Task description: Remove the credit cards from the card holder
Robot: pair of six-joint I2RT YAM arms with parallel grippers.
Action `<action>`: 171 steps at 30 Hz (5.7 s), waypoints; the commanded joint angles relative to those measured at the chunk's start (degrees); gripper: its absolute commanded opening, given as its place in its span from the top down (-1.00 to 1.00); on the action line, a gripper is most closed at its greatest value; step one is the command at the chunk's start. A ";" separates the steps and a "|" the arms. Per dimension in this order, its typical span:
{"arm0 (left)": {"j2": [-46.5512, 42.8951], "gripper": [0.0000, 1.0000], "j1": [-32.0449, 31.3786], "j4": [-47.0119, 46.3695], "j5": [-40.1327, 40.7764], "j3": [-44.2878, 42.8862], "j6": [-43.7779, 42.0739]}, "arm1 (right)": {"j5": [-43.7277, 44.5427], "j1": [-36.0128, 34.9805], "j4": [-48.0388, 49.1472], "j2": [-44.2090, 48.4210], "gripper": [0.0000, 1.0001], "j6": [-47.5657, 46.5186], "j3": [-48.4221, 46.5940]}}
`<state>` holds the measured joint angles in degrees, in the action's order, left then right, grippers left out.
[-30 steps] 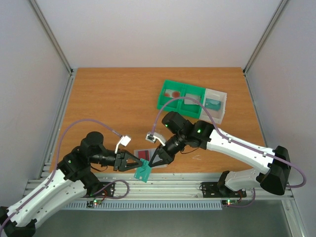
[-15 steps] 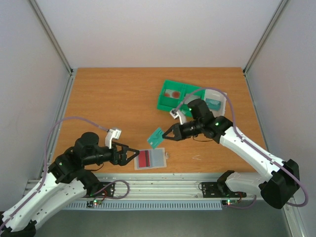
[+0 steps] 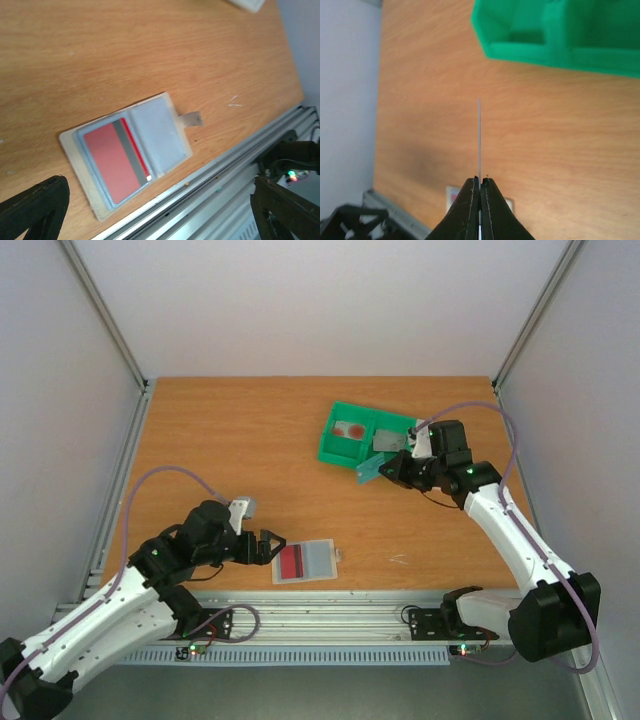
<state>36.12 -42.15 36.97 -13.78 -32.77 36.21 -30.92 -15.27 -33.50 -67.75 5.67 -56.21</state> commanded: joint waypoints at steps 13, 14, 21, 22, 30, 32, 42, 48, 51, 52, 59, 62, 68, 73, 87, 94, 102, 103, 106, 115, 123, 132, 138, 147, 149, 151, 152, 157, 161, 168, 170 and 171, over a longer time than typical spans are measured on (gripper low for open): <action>7.75 -0.99 -0.07 -4.78 6.53 3.78 0.93 | 25.85 12.20 -6.40 -9.82 0.98 -10.94 -12.07; 8.20 -0.99 -0.12 -4.66 6.65 3.58 0.76 | 26.34 12.46 -6.30 -10.80 0.98 -11.13 -12.69; 9.73 -0.99 -0.07 -5.86 6.36 4.41 0.83 | 24.74 14.45 -5.97 -18.56 0.97 -12.66 -17.16; 9.87 -0.99 -0.04 -6.26 6.20 5.09 1.28 | 24.31 14.45 -5.97 -19.69 0.98 -13.02 -17.60; 9.83 -0.99 -0.04 -7.70 5.65 6.26 2.73 | 24.23 14.48 -3.64 -25.87 0.98 -15.34 -18.55; 9.77 -0.99 -0.09 -7.41 5.85 6.13 2.52 | 24.24 14.46 -2.21 -27.12 0.98 -16.08 -18.50; 10.48 -0.99 -0.06 -7.48 5.78 5.59 2.12 | 25.72 14.47 2.59 -31.27 0.97 -19.15 -17.53; 11.64 -0.99 -0.06 -7.72 5.74 4.96 1.98 | 26.03 14.47 3.14 -34.14 0.98 -19.56 -18.85; 12.18 -0.99 -0.08 -7.96 5.66 4.97 1.94 | 26.90 14.40 3.50 -34.87 0.98 -19.47 -19.12; 12.42 -0.99 -0.03 -8.08 5.62 5.03 2.00 | 27.13 14.47 3.81 -35.09 0.98 -19.47 -19.12; 13.17 -0.99 -0.07 -8.24 5.31 4.65 2.03 | 28.75 16.62 4.04 -37.24 0.98 -19.51 -20.16; 13.11 -0.99 -0.11 -8.23 5.43 4.87 1.94 | 29.43 16.80 3.96 -37.58 0.98 -19.73 -20.62; 13.43 -0.99 -0.05 -8.72 5.17 4.87 2.03 | 29.78 17.08 3.73 -38.79 0.98 -19.69 -21.86; 13.45 -0.99 -0.09 -8.54 5.16 4.92 2.07 | 29.70 17.07 3.59 -40.14 0.95 -18.59 -22.48; 13.28 -0.99 -0.04 -8.19 4.86 4.92 2.31 | 32.41 17.11 2.21 -42.12 0.72 -16.57 -23.91; 13.48 -0.99 -0.07 -9.96 3.18 5.67 2.57 | 34.24 17.11 -1.36 -41.53 0.61 -15.56 -26.11; 15.27 -0.92 -0.05 -11.54 1.84 6.71 3.87 | 32.98 17.05 -7.53 -37.69 0.44 -10.10 -27.63; 15.29 -0.91 -0.08 -11.74 1.94 6.90 3.94 | 32.42 17.04 -8.27 -36.86 0.43 -9.62 -27.60; 15.15 -0.89 -0.05 -12.32 2.22 7.45 3.90 | 31.53 17.03 -10.68 -34.21 0.40 -8.35 -27.00; 15.28 -0.68 -0.05 -13.87 4.40 9.43 7.21 | 19.20 15.72 -12.94 -23.44 0.34 -3.63 -18.47; 15.52 -0.41 -0.06 -19.22 3.18 11.64 10.62 | 14.00 8.77 -13.67 -13.37 0.33 -3.07 -11.02; 17.85 -0.21 0.32 -25.65 0.33 14.58 13.28 | 10.26 -2.69 -10.90 -4.93 0.32 -0.89 -3.46; 21.40 0.21 1.40 -28.50 0.05 15.02 13.30 | 10.62 -11.17 -5.95 -4.08 0.34 2.76 0.29; 25.50 0.97 4.19 -33.17 -4.16 16.63 12.92 | 12.10 -23.72 1.06 -5.22 0.40 6.93 3.39; 25.82 0.99 4.37 -33.55 -4.79 16.98 12.92 | 12.62 -26.43 2.60 -6.15 0.42 8.06 3.62; 26.20 0.99 4.57 -34.09 -5.17 17.36 13.01 | 13.60 -29.00 3.70 -7.51 0.42 8.88 3.56; 26.38 0.99 4.63 -34.15 -5.32 17.45 13.01 | 14.09 -30.10 4.49 -8.25 0.43 9.24 3.62; 26.87 0.99 4.88 -34.42 -4.86 17.87 12.88 | 14.95 -34.41 8.08 -11.84 0.45 10.52 3.98; 27.62 0.98 4.98 -34.30 -3.76 18.65 12.84 | 14.15 -35.74 12.79 -14.16 0.54 10.82 5.73; 27.69 0.98 4.97 -36.35 -4.23 19.95 13.23 | 13.16 -38.54 18.03 -21.35 0.62 10.52 6.52; 27.50 0.98 4.98 -36.29 -4.31 19.93 13.28 | 11.96 -38.69 20.43 -23.40 0.65 11.35 6.87; 27.31 0.98 5.02 -36.24 -4.43 19.99 13.32 | 11.42 -38.70 21.44 -24.36 0.66 11.65 6.85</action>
<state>63.09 -37.34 2.22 -18.72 -14.00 49.54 -18.09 -53.28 -17.89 -89.43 15.81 -50.09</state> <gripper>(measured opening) 0.010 0.179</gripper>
